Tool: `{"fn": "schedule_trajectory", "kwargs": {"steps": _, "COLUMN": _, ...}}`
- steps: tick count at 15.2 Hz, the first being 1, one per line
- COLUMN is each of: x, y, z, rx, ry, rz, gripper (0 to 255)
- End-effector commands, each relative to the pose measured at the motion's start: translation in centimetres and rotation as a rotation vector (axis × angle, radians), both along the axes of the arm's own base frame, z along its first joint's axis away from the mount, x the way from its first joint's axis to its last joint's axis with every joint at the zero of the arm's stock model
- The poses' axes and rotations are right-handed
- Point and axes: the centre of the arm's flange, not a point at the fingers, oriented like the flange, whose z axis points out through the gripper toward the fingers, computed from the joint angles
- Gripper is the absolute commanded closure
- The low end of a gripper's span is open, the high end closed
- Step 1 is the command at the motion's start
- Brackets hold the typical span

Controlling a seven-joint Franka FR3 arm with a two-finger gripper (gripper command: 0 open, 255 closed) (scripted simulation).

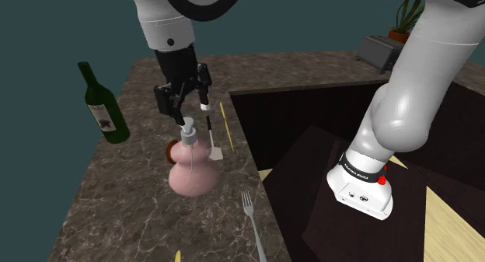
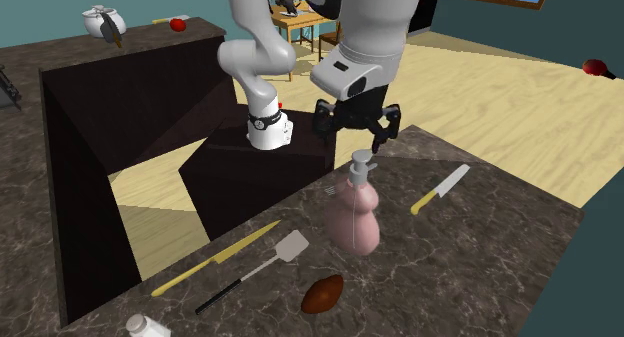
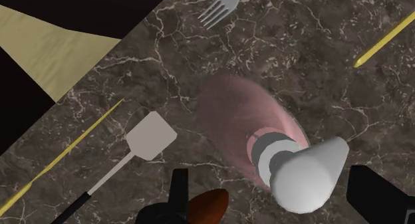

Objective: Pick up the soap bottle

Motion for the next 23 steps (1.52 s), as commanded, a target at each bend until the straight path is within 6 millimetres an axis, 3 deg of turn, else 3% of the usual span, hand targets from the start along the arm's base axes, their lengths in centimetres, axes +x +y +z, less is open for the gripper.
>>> {"fn": "schedule_trajectory", "kwargs": {"steps": 1, "x": 0.7, "y": 2.3, "z": -0.4, "rx": 0.003, "ry": -0.001, "rz": 0.005, "gripper": 0}}
{"fn": "schedule_trajectory", "kwargs": {"steps": 9, "x": 0.8, "y": 2.4, "z": -4.4, "rx": 0.003, "ry": -0.001, "rz": 0.005, "gripper": 0}}
{"fn": "schedule_trajectory", "kwargs": {"steps": 11, "x": 0.8, "y": 2.4, "z": -4.4, "rx": 0.003, "ry": -0.001, "rz": 0.005, "gripper": 0}}
{"fn": "schedule_trajectory", "kwargs": {"steps": 12, "x": 0.8, "y": 2.4, "z": -4.4, "rx": 0.003, "ry": -0.001, "rz": 0.005, "gripper": 255}}
{"fn": "schedule_trajectory", "kwargs": {"steps": 21, "x": 0.8, "y": 2.4, "z": -4.4, "rx": 0.003, "ry": -0.001, "rz": 0.005, "gripper": 255}}
{"fn": "schedule_trajectory", "kwargs": {"steps": 23, "x": 0.8, "y": 2.4, "z": -3.3, "rx": 0.003, "ry": -0.001, "rz": 0.005, "gripper": 255}}
